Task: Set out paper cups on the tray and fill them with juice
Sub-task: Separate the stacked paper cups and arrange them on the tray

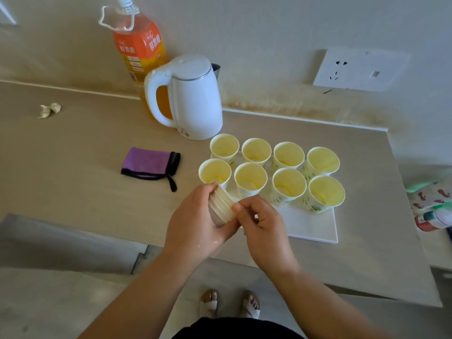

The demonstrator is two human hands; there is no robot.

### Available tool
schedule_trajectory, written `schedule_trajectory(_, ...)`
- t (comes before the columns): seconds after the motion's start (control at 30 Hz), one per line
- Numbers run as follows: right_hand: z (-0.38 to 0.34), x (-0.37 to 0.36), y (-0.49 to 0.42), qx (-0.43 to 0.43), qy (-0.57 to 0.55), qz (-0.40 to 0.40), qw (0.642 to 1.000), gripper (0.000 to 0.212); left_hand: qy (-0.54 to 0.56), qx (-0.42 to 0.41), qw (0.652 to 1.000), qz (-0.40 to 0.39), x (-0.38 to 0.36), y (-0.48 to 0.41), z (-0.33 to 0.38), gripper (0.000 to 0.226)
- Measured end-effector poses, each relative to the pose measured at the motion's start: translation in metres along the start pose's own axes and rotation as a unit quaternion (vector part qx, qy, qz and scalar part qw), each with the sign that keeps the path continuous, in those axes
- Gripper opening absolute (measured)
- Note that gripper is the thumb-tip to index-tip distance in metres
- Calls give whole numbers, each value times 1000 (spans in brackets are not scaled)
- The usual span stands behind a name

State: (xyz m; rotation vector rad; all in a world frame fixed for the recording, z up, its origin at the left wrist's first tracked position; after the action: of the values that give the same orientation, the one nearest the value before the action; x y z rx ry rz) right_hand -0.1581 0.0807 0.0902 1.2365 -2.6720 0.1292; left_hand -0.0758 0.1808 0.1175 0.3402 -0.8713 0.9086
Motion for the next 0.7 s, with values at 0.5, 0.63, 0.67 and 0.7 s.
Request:
schedule_trajectory(0.5,-28,-38,6,21,8,45,999,30,34,-5,999,-16,36,-6,-27,77)
schedule_trajectory(0.63,-31,-41,10,37,37,30,998,32,46,-10,999,-24,41,-2,-32,69)
schedule_trajectory(0.67,-31,-43,11,32,34,31,998,31,40,-22,999,-17,42,-1,-32,68)
schedule_trajectory(0.7,-32,-44,12,26,27,33,999,31,35,-34,999,-8,44,0,-32,69)
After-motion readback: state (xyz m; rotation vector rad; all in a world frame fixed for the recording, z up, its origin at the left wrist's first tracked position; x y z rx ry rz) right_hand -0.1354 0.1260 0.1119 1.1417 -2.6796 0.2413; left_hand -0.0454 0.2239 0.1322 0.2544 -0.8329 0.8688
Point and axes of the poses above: each hand's wrist, its own y-axis away from the middle knuckle, its own x-axis out of the back of the hand, z = x × y, the point moved 6 cm from there along -y, towards the middle knuckle, and after that the axes turned 1 degree about z, right-handed, at the moved point
